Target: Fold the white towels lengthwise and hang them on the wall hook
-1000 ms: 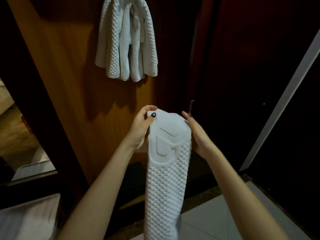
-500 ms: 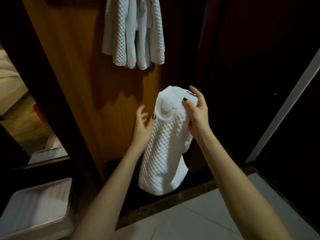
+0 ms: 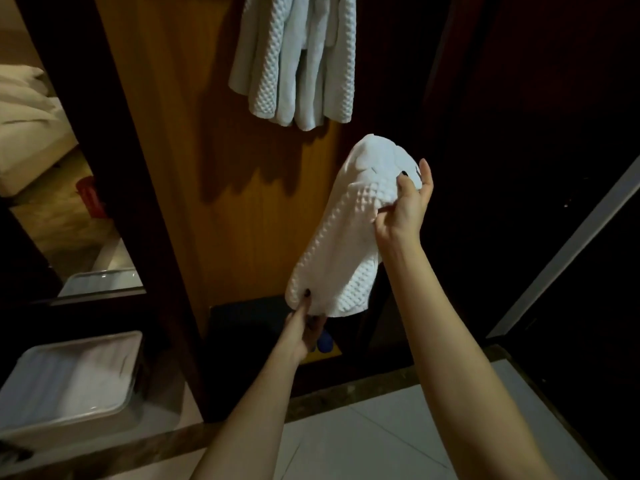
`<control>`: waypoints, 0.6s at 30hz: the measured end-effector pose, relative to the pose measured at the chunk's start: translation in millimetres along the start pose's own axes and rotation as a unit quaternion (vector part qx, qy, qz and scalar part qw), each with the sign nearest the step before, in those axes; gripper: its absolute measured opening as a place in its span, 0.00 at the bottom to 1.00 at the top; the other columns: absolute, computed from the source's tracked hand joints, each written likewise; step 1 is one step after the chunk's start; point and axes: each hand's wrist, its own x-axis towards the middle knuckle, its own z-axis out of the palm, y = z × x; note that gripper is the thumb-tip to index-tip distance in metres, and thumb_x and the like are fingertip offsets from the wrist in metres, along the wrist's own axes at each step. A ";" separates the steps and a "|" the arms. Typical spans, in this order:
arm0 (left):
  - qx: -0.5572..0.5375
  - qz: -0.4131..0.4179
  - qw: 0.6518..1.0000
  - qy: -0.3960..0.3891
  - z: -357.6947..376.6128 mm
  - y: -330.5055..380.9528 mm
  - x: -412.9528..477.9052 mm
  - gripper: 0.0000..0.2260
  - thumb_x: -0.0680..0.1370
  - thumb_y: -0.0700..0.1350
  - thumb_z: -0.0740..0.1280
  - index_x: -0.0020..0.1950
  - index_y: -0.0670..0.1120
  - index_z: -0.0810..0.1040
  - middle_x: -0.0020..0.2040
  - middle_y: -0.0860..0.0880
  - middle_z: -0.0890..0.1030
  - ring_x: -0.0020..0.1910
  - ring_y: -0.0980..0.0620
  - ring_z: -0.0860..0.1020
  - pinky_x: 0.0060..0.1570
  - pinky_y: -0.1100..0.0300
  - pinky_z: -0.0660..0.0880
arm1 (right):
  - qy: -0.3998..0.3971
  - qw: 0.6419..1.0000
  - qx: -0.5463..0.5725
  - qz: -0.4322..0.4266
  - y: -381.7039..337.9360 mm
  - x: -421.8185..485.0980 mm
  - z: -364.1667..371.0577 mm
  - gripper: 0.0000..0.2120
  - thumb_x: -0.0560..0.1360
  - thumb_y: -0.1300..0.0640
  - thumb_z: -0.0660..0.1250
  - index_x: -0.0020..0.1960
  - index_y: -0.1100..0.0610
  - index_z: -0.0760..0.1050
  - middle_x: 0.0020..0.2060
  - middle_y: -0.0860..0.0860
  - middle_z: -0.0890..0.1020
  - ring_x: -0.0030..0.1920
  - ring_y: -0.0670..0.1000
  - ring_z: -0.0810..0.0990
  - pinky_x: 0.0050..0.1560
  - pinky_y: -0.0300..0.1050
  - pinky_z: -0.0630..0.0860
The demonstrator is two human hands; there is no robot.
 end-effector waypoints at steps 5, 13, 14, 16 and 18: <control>-0.023 0.000 1.000 -0.005 -9.2 -10.3 4.9 0.19 0.81 0.46 0.61 0.70 0.39 0.70 0.67 0.40 0.73 0.61 0.40 0.73 0.53 0.55 0.69 | -0.009 1.000 -0.005 0.009 -2.8 7.6 -4.0 0.18 0.80 0.67 0.57 0.65 0.49 0.67 0.67 0.61 0.71 0.63 0.61 0.77 0.64 0.60 0.74; -0.093 0.008 0.996 -0.016 -41.5 8.3 12.2 0.13 0.80 0.45 0.62 0.61 0.41 0.74 0.52 0.40 0.82 0.47 0.49 0.83 0.39 0.62 0.80 | 0.012 0.999 -0.026 -0.015 -7.7 30.1 -6.5 0.19 0.80 0.68 0.58 0.66 0.51 0.69 0.72 0.59 0.64 0.68 0.61 0.72 0.67 0.61 0.71; -0.100 0.017 0.994 -0.039 -42.9 7.2 12.5 0.16 0.78 0.46 0.63 0.63 0.41 0.73 0.57 0.39 0.81 0.53 0.46 0.82 0.47 0.57 0.80 | 0.012 1.000 -0.022 -0.011 -7.1 31.6 -7.2 0.19 0.80 0.68 0.58 0.66 0.51 0.69 0.72 0.59 0.65 0.67 0.62 0.73 0.67 0.60 0.72; -0.109 0.024 0.992 -0.052 -45.5 5.0 11.0 0.20 0.74 0.49 0.66 0.65 0.44 0.73 0.60 0.40 0.80 0.57 0.45 0.80 0.52 0.54 0.77 | 0.004 1.000 -0.015 -0.001 -6.9 32.9 -7.9 0.20 0.80 0.68 0.57 0.68 0.51 0.68 0.70 0.59 0.67 0.66 0.63 0.74 0.65 0.60 0.73; -0.085 0.023 0.995 -0.045 -49.1 4.0 13.6 0.22 0.73 0.54 0.65 0.65 0.47 0.73 0.62 0.43 0.79 0.57 0.46 0.80 0.53 0.54 0.75 | -0.011 1.000 -0.009 0.001 -8.8 32.6 -6.7 0.21 0.80 0.68 0.57 0.69 0.51 0.67 0.69 0.59 0.68 0.65 0.62 0.75 0.65 0.61 0.73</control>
